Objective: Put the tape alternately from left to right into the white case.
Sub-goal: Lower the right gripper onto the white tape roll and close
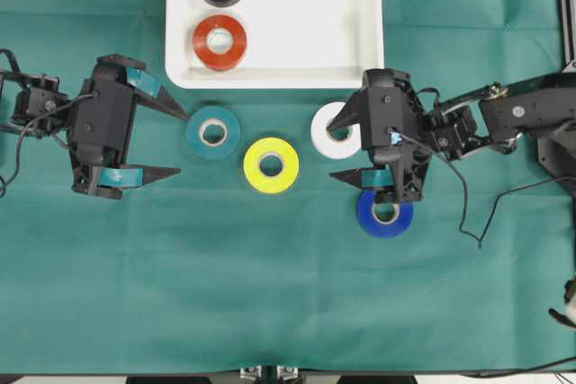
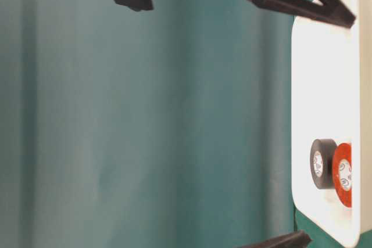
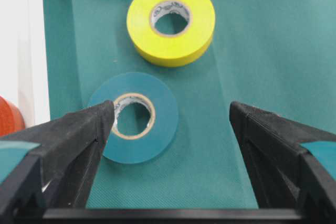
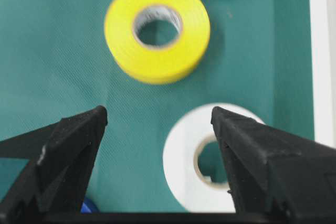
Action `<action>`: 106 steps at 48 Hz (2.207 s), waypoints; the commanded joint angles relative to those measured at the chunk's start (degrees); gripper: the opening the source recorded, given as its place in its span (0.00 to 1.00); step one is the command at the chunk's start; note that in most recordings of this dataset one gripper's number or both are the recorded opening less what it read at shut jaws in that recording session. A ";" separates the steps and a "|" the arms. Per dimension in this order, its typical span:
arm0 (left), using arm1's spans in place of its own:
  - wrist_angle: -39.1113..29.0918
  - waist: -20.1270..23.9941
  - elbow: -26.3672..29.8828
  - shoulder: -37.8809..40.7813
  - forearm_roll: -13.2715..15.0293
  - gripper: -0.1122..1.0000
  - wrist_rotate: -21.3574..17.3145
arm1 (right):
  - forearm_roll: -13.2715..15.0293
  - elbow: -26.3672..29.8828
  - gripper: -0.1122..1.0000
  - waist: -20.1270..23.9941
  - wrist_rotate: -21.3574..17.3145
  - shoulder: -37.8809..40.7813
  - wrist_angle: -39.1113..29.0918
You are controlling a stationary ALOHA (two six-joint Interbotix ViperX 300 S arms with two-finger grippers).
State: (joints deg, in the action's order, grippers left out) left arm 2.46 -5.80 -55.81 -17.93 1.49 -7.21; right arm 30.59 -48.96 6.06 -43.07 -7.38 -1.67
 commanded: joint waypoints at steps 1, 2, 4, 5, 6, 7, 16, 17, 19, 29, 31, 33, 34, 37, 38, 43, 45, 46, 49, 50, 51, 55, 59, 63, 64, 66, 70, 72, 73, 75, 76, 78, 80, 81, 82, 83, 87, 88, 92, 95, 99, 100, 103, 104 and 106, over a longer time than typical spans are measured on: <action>0.35 -0.09 0.53 -0.35 0.09 0.71 0.09 | -0.09 0.53 0.86 0.44 -0.62 -0.44 -1.58; 0.35 -0.18 0.53 -0.35 0.09 0.71 0.09 | -0.18 0.53 0.86 0.53 -0.79 -0.53 -1.93; 0.35 -0.18 0.53 -0.35 0.09 0.72 0.09 | -0.09 0.53 0.86 0.53 -1.14 -0.44 -2.46; 0.35 -0.18 0.53 -0.35 0.09 0.71 0.09 | -0.09 0.53 0.86 0.62 -1.41 -0.44 -2.64; 0.35 -0.18 0.44 -0.35 0.09 0.71 0.00 | -0.09 0.53 0.86 0.53 -1.58 -0.44 -2.72; 0.35 -0.18 0.53 -0.35 0.09 0.72 0.09 | -0.09 0.53 0.86 0.53 -1.76 -0.44 -2.81; 0.35 -0.18 0.44 -0.35 0.09 0.72 0.09 | -0.09 0.79 0.86 0.62 -2.29 1.05 -2.90; 0.35 -0.18 0.44 -0.35 0.09 0.72 0.09 | -0.09 0.88 0.86 0.53 -2.20 1.49 -2.90; 0.35 -0.09 0.53 -0.35 0.18 0.71 0.09 | -0.09 1.05 0.86 0.53 -2.29 2.20 -2.90; 0.35 -0.18 0.53 -0.35 0.09 0.71 0.09 | -0.09 2.29 0.86 0.44 -2.37 5.63 -4.66; 0.35 -0.18 0.53 -0.35 0.18 0.71 0.09 | -0.09 2.46 0.86 0.26 -2.46 5.98 -5.45; 0.35 -0.18 0.53 -0.35 0.18 0.72 0.09 | -0.09 2.81 0.86 0.18 -2.64 6.15 -6.42; 0.35 -0.18 0.53 -0.35 0.18 0.72 0.09 | -0.09 2.90 0.86 0.00 -2.81 6.33 -6.77; 0.35 -0.18 0.53 -0.35 0.18 0.72 0.09 | -0.09 3.25 0.86 -0.18 -3.43 6.68 -7.91; 0.35 -0.26 0.44 -0.35 0.09 0.72 0.09 | -0.09 3.34 0.86 -0.26 -3.52 6.86 -8.17; 0.35 -0.26 0.53 -0.35 0.09 0.72 0.09 | -0.09 3.52 0.86 -0.53 -3.60 7.73 -8.53; 0.35 -0.26 0.44 -0.35 0.18 0.71 0.09 | -0.09 3.69 0.86 -0.53 -3.60 8.09 -8.53; 0.35 -0.26 0.53 -0.35 0.18 0.71 0.09 | -0.09 3.78 0.86 -0.53 -3.60 8.17 -8.53; 0.35 -0.26 0.44 -0.35 0.18 0.71 0.09 | -0.09 4.13 0.86 -0.53 -3.60 8.79 -8.44; 0.35 -0.35 0.44 -0.35 0.18 0.71 0.09 | -0.09 4.13 0.86 -0.53 -3.60 8.88 -8.53; 0.35 -0.26 0.44 -0.35 0.18 0.71 0.09 | -0.09 4.22 0.86 -0.53 -3.60 9.05 -8.44; 0.35 -0.35 0.35 -0.35 0.09 0.71 0.09 | -0.09 4.66 0.85 -0.53 -3.60 9.76 -8.44; 0.35 -0.26 0.26 -0.35 0.18 0.71 0.09 | -0.09 5.01 0.85 -0.53 -3.69 10.46 -8.44; 0.35 -0.35 0.26 -0.35 0.09 0.71 0.09 | -0.09 5.36 0.84 -0.53 -3.69 10.81 -8.70; 0.35 -0.35 0.26 -0.35 0.18 0.71 0.09 | -0.09 5.45 0.83 -0.53 -3.69 10.90 -8.70; 0.35 -0.35 0.26 -0.35 0.18 0.71 0.09 | -0.09 5.36 0.82 -0.53 -3.69 10.81 -8.70; 0.35 -0.35 0.26 -0.35 0.18 0.71 0.09 | -0.09 5.45 0.77 -0.53 -3.69 10.90 -8.79; 0.35 -0.35 0.26 -0.35 0.18 0.71 0.09 | -0.09 5.45 0.74 -0.53 -3.78 10.90 -8.79; 0.35 -0.35 0.26 -0.35 0.18 0.71 0.09 | -0.09 5.45 0.71 -0.53 -3.69 10.90 -8.79; 0.35 -0.35 0.26 -0.35 0.18 0.71 0.09 | -0.09 5.45 0.64 -0.53 -3.78 10.90 -8.79; 0.35 -0.35 0.26 -0.35 0.18 0.71 0.09 | -0.09 5.45 0.60 -0.53 -3.69 10.90 -8.79; 0.35 -0.35 0.26 -0.35 0.18 0.71 0.09 | -0.09 5.54 0.50 -0.53 -3.69 10.90 -8.79; 0.35 -0.35 0.26 -0.35 0.18 0.71 0.09 | -0.09 5.63 0.40 -0.53 -3.69 10.90 -8.79; 0.35 -0.35 0.26 -0.35 0.18 0.71 0.09 | -0.18 5.71 0.38 -0.53 -3.69 10.81 -8.79; 0.35 -0.35 0.26 -0.35 0.18 0.71 0.09 | -0.09 5.89 0.38 -0.53 -3.69 10.90 -8.79; 0.35 -0.26 0.35 -0.35 0.18 0.71 0.09 | -0.09 5.89 0.38 -0.53 -3.69 10.90 -8.79; 0.35 -0.35 0.26 -0.35 0.18 0.71 0.09 | -0.09 6.24 0.38 -0.53 -3.69 10.81 -8.79; 0.35 -0.26 0.26 -0.35 0.18 0.71 0.09 | -0.09 6.33 0.38 -0.53 -3.69 10.81 -8.70; 0.35 -0.35 0.26 -0.35 0.18 0.71 0.09 | -0.09 6.77 0.38 -0.53 -3.60 10.72 -8.53; 0.35 -0.35 0.26 -0.35 0.18 0.71 0.09 | -0.09 7.03 0.38 -0.44 -3.52 10.37 -8.26; 0.35 -0.35 0.26 -0.35 0.18 0.71 0.09 | -0.09 7.29 0.38 -0.09 -3.52 9.32 -7.56; 0.35 -0.35 0.26 -0.35 0.18 0.71 0.18 | -0.09 7.29 0.38 0.09 -3.43 8.96 -7.29; 0.35 -0.35 0.26 -0.35 0.18 0.71 0.09 | -0.18 7.29 0.38 0.70 -3.34 7.73 -6.33; 0.35 -0.35 0.26 -0.44 0.18 0.71 0.09 | -0.09 7.29 0.38 0.88 -3.34 7.29 -5.89; 0.26 -0.35 0.26 -0.44 0.18 0.71 0.09 | -0.09 7.29 0.38 1.32 -3.25 6.24 -5.10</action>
State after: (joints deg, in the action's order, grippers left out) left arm 2.46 -5.98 -56.07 -17.93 1.58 -7.12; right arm 30.50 -42.80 6.42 -46.49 2.11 -8.53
